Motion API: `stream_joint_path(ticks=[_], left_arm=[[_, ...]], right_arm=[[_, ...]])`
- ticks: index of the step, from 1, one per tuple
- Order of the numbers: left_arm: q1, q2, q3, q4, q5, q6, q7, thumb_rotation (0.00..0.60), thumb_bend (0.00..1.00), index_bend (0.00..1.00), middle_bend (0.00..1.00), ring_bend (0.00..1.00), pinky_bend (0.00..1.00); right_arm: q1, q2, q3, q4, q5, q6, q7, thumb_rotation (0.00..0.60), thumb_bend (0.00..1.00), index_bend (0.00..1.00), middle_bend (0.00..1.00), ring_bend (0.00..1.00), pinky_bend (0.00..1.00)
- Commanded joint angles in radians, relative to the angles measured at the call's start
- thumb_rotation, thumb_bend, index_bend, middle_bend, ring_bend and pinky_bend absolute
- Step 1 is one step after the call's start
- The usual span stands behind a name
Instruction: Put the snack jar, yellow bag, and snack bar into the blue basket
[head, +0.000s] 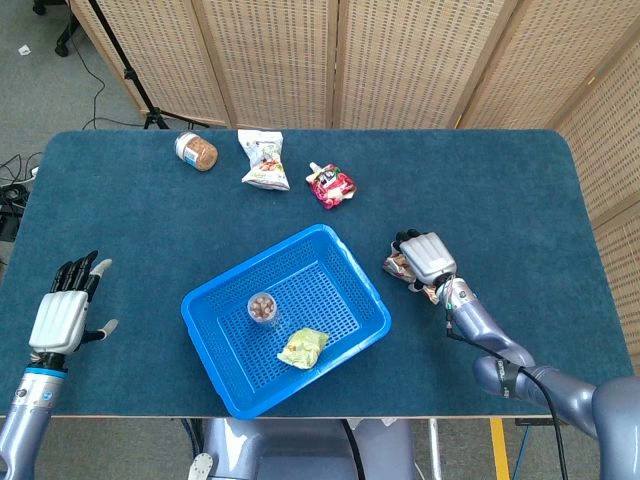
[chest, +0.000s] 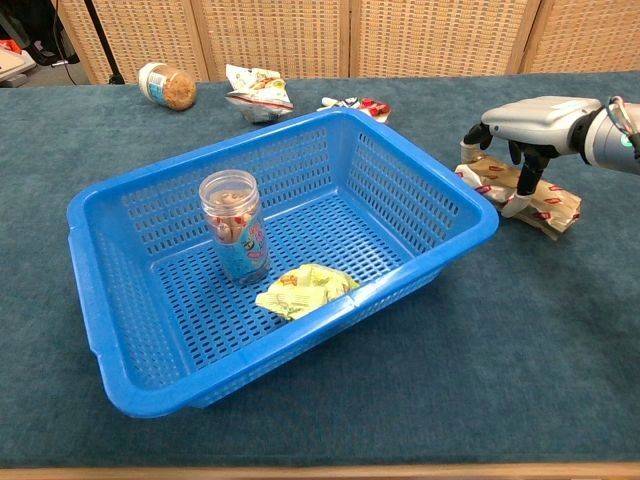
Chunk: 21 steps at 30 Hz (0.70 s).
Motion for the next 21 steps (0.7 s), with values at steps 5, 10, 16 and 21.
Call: stream_joint_path(ticks=[5,10,16,21], left_arm=[[0.002,0.002,-0.001,-0.004,0.001,0.003,-0.002,0.6,0.2,0.0,0.0,0.0,0.0],[0.003,0.004,-0.003,-0.006,0.002,0.004,-0.006,0.6,0.2,0.0,0.0,0.0,0.0],[0.003,0.006,-0.002,-0.009,0.003,0.001,-0.01,0.6,0.2,0.0,0.0,0.0,0.0],[0.004,0.012,0.0,-0.016,0.006,0.0,-0.014,0.6,0.2,0.0,0.0,0.0,0.0]], right_arm=[[-0.008,0.026,0.013,-0.044,0.011,0.043,-0.041,0.6,0.14,0.62,0.32,0.28,0.44],[-0.007,0.057,0.021,-0.087,0.031,0.06,-0.09,0.6,0.15,0.63,0.33,0.28,0.44],[-0.003,0.094,0.035,-0.146,0.05,0.087,-0.14,0.6,0.15,0.64,0.34,0.29,0.44],[0.004,0.137,0.046,-0.219,0.069,0.117,-0.207,0.6,0.15,0.64,0.34,0.3,0.45]])
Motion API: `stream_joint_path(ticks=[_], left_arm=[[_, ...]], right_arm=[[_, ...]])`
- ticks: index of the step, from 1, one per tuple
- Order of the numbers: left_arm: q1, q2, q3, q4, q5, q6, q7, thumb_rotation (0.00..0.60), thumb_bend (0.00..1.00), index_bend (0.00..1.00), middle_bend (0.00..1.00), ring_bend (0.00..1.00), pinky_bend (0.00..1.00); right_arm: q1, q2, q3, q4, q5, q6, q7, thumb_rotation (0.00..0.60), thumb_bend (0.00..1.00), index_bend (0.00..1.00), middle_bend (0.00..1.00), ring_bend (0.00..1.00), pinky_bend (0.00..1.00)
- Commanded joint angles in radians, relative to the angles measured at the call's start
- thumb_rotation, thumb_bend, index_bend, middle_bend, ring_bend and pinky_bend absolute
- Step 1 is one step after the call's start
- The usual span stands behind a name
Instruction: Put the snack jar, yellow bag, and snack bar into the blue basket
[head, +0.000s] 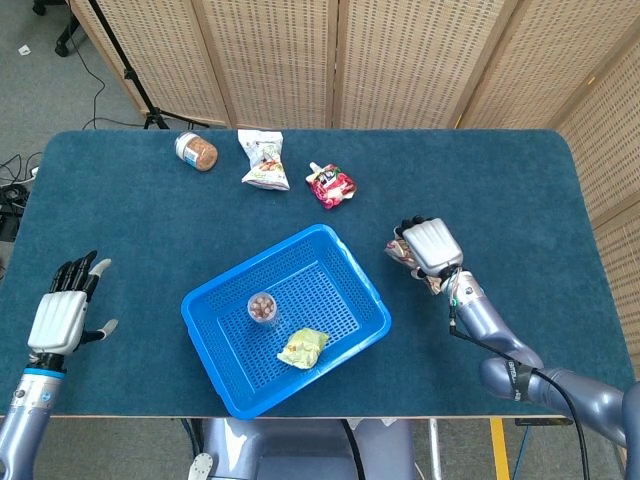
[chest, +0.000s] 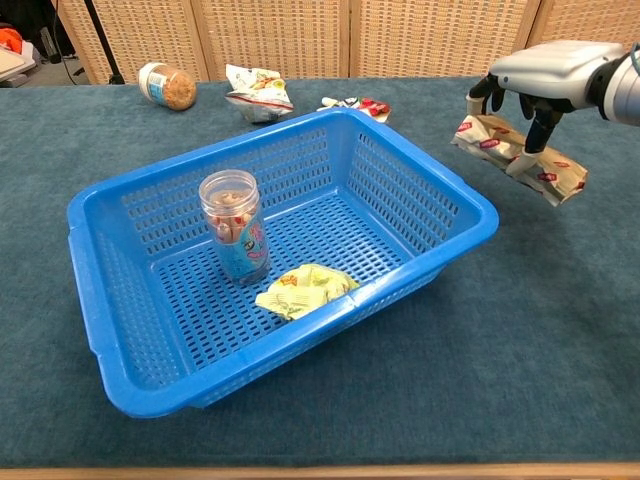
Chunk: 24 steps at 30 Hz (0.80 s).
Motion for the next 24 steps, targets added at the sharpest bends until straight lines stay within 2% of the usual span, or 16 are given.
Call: stream_joint_path(ticks=[1,11,16,24], left_arm=[[0.0,0.002,0.001,-0.002,0.001,-0.001,-0.002,0.6,0.2,0.0,0.0,0.0,0.0],[0.004,0.019,0.004,-0.021,0.012,0.003,-0.024,0.6,0.2,0.0,0.0,0.0,0.0],[0.003,0.025,0.008,-0.028,0.015,-0.003,-0.032,0.6,0.2,0.0,0.0,0.0,0.0],[0.002,0.031,0.006,-0.029,0.02,-0.006,-0.059,0.6,0.2,0.0,0.0,0.0,0.0]], right_arm=[[0.007,0.031,0.009,-0.049,0.017,0.02,-0.048,0.6,0.15,0.64,0.34,0.3,0.46],[0.021,0.135,0.023,-0.271,0.083,0.104,-0.235,0.6,0.15,0.64,0.34,0.3,0.46],[0.043,0.19,0.046,-0.432,0.13,0.194,-0.387,0.6,0.14,0.64,0.34,0.3,0.46],[0.107,0.197,0.073,-0.518,0.235,0.231,-0.511,0.6,0.14,0.64,0.34,0.3,0.46]])
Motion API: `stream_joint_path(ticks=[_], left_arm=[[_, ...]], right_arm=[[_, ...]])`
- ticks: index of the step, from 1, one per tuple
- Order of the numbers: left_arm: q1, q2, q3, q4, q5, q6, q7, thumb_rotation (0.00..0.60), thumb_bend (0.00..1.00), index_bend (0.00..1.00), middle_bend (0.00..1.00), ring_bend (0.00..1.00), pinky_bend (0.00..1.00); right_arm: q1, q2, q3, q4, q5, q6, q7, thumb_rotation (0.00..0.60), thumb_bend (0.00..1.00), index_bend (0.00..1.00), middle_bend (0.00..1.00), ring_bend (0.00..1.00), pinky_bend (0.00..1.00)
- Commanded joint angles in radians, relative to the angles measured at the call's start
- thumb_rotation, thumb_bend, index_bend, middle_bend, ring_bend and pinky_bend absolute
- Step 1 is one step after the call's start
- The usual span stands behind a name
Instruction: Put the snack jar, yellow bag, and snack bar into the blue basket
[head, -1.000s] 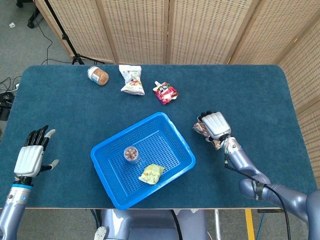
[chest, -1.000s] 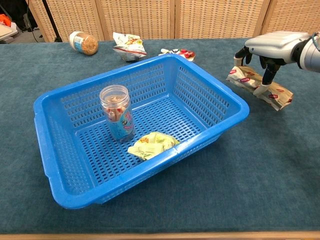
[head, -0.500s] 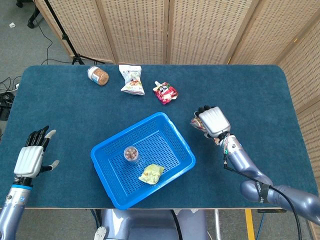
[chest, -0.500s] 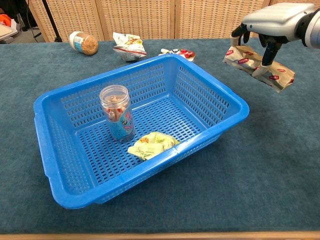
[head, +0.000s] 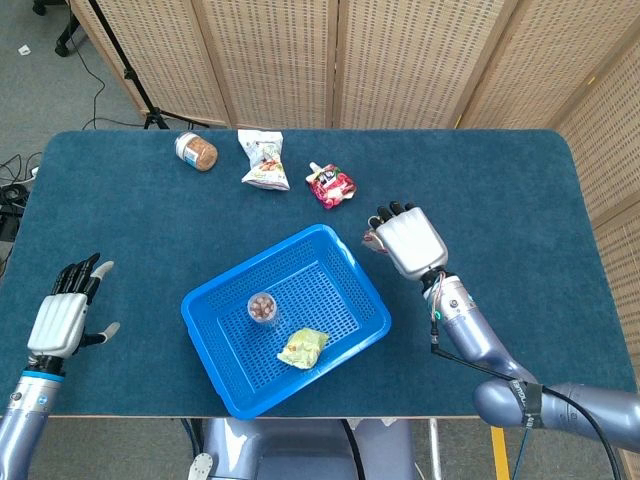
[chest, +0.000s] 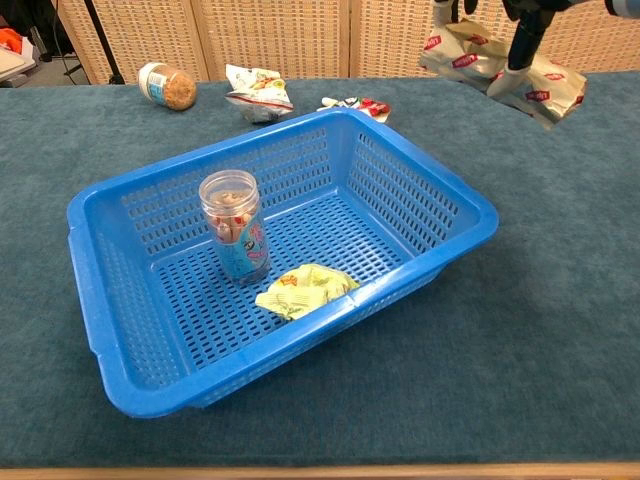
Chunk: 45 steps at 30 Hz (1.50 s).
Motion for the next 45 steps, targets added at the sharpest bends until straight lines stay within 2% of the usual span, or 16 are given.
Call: stream_joint_path(ticks=[1,5,13,21,24,28,32,39,45], left_arm=[[-0.001,0.003,-0.003,0.003,-0.002,-0.003,-0.017,0.6,0.2,0.0,0.0,0.0,0.0],[-0.006,0.012,-0.006,0.009,-0.009,-0.019,-0.048,0.6,0.2,0.0,0.0,0.0,0.0],[-0.009,0.031,0.008,-0.003,0.012,-0.033,-0.091,0.6,0.2,0.0,0.0,0.0,0.0],[-0.006,0.042,0.006,-0.009,0.012,-0.026,-0.108,0.6,0.2,0.0,0.0,0.0,0.0],[-0.006,0.042,0.008,-0.013,0.014,-0.025,-0.103,0.6,0.2,0.0,0.0,0.0,0.0],[-0.005,0.042,0.009,-0.015,0.016,-0.023,-0.098,0.6,0.2,0.0,0.0,0.0,0.0],[-0.006,0.04,0.009,-0.015,0.015,-0.023,-0.093,0.6,0.2,0.0,0.0,0.0,0.0],[-0.005,0.039,0.008,-0.015,0.014,-0.02,-0.086,0.6,0.2,0.0,0.0,0.0,0.0],[-0.002,0.037,0.007,-0.015,0.013,-0.012,-0.076,0.6,0.2,0.0,0.0,0.0,0.0]], right_arm=[[0.037,0.004,0.017,-0.03,0.048,0.017,-0.049,0.6,0.14,0.64,0.34,0.3,0.46],[0.09,-0.019,0.037,-0.058,0.095,0.032,-0.105,0.6,0.14,0.64,0.34,0.3,0.46],[0.183,-0.114,0.043,-0.109,0.161,0.11,-0.219,0.6,0.14,0.64,0.34,0.3,0.46],[0.225,-0.187,0.029,-0.148,0.17,0.163,-0.249,0.6,0.13,0.64,0.31,0.3,0.46],[0.235,-0.203,0.018,-0.151,0.162,0.174,-0.256,0.6,0.13,0.58,0.22,0.22,0.46],[0.242,-0.201,0.006,-0.164,0.175,0.17,-0.263,0.6,0.1,0.37,0.03,0.03,0.43],[0.245,-0.192,-0.003,-0.17,0.183,0.177,-0.267,0.6,0.1,0.21,0.0,0.0,0.34],[0.229,-0.17,-0.019,-0.178,0.157,0.22,-0.26,0.6,0.1,0.18,0.0,0.0,0.33],[0.166,-0.096,-0.043,-0.191,0.136,0.271,-0.216,0.6,0.1,0.16,0.0,0.0,0.32]])
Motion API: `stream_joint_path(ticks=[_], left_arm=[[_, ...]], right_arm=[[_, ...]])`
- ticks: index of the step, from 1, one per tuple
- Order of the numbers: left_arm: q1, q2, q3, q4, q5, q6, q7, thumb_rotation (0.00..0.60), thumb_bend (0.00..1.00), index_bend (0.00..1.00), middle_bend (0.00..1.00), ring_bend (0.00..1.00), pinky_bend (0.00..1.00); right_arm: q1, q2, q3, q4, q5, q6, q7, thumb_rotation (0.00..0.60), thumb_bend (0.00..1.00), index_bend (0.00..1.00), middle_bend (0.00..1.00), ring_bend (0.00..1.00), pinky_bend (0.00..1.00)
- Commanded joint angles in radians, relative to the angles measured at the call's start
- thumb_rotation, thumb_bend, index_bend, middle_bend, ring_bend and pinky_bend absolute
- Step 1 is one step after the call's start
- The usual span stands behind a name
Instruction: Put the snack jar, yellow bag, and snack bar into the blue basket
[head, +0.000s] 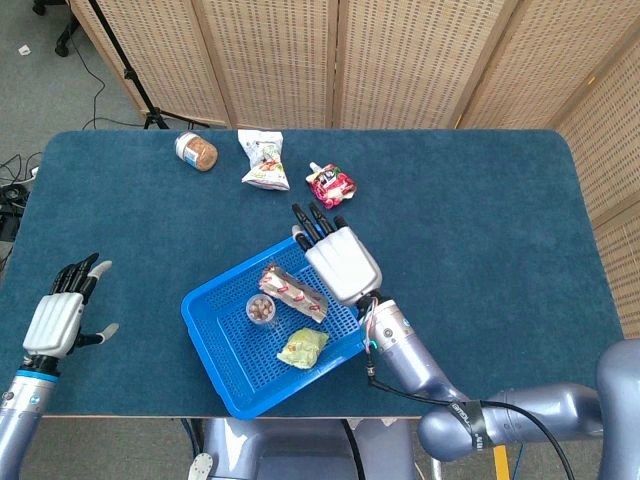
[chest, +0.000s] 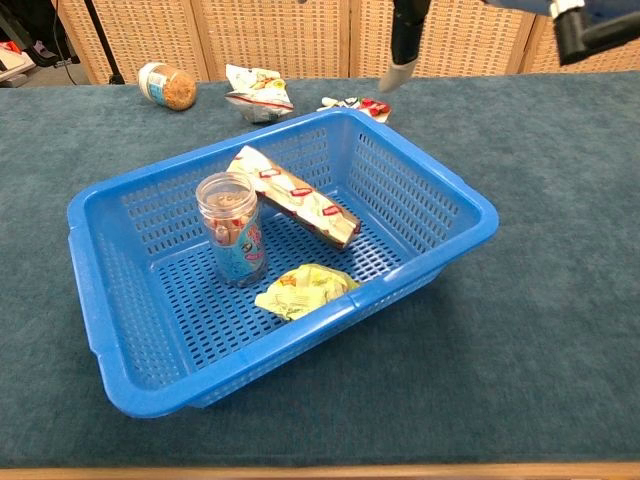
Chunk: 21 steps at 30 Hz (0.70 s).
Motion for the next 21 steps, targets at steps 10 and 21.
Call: stream_joint_path(ticks=[10,21], left_arm=[[0.007,-0.016,-0.002,0.0,0.005,0.025,0.041,0.6,0.19,0.0,0.0,0.0,0.0],[0.013,-0.026,-0.004,-0.003,0.002,0.041,0.1,0.6,0.19,0.0,0.0,0.0,0.0]], right_arm=[[-0.262,0.137,-0.126,0.021,-0.244,0.121,0.331,0.6,0.1,0.0,0.0,0.0,0.15],[-0.532,0.161,-0.286,0.11,-0.514,0.251,0.632,0.6,0.1,0.0,0.0,0.0,0.04]])
